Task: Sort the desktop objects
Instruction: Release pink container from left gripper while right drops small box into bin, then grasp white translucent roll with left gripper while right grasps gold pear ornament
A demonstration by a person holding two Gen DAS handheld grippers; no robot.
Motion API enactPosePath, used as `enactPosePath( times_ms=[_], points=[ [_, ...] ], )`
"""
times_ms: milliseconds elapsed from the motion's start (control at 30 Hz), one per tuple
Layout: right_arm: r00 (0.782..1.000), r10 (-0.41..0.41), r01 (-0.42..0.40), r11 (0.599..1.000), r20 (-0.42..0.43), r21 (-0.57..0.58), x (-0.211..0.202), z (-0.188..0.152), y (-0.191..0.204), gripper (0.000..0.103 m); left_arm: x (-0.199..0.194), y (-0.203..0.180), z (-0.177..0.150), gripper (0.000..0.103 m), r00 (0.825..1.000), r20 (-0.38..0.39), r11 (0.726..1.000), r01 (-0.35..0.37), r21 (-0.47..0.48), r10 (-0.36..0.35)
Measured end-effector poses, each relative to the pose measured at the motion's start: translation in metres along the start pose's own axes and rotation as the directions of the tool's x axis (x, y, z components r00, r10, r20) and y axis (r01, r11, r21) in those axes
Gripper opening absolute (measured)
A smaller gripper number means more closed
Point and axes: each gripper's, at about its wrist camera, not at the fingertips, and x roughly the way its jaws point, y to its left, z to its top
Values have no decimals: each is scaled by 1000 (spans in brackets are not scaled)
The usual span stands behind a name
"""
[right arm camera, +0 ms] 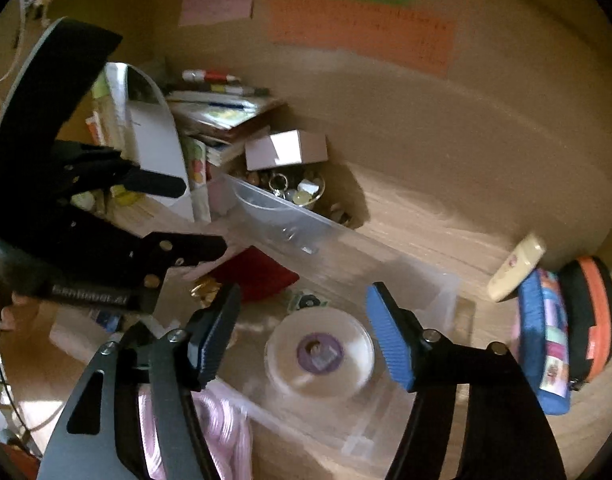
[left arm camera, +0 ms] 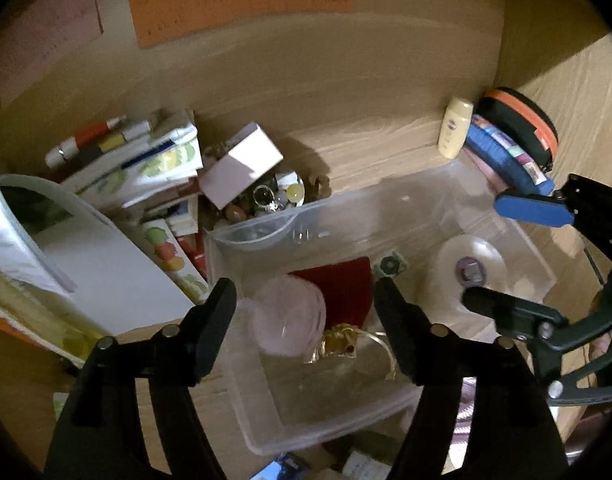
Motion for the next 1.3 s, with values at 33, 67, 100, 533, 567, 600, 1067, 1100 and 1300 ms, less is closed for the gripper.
enactPosePath(
  times_ms=[33, 67, 100, 533, 567, 600, 1067, 1100, 1300],
  points=[
    [1000, -14, 14, 1000, 17, -4, -9, 0, 1, 72, -6, -1, -1, 73, 1000, 10, 1000, -7, 0, 7],
    [999, -19, 20, 1000, 29, -5, -16, -1, 2, 73, -13, -1, -2, 74, 1000, 18, 1000, -14, 0, 14],
    [999, -22, 22, 1000, 42, -6, -23, -2, 3, 76, -19, -2, -3, 75, 999, 28, 1000, -19, 0, 19],
    [988, -51, 49, 999, 143, 23, -96, -29, 17, 93, -102, 13, -39, 95, 988, 134, 994, -71, -77, 81],
    [988, -52, 48, 998, 146, 26, -100, -33, 19, 93, -104, 14, -42, 95, 987, 135, 994, -75, -80, 85],
    [988, -47, 44, 999, 150, 29, -102, -36, 19, 93, -108, 14, -46, 95, 987, 137, 993, -78, -83, 89],
    [996, -39, 28, 989, 77, 145, -109, -96, 28, 94, -124, 29, -122, 96, 985, 137, 986, -86, -143, 105],
    [997, -55, 45, 987, 61, 154, -108, -104, 28, 94, -121, 30, -127, 96, 986, 128, 985, -89, -146, 108],
    [993, -117, 111, 966, 14, 233, -115, -147, 20, 94, -94, 29, -160, 96, 996, 53, 987, -64, -145, 72]
  ],
)
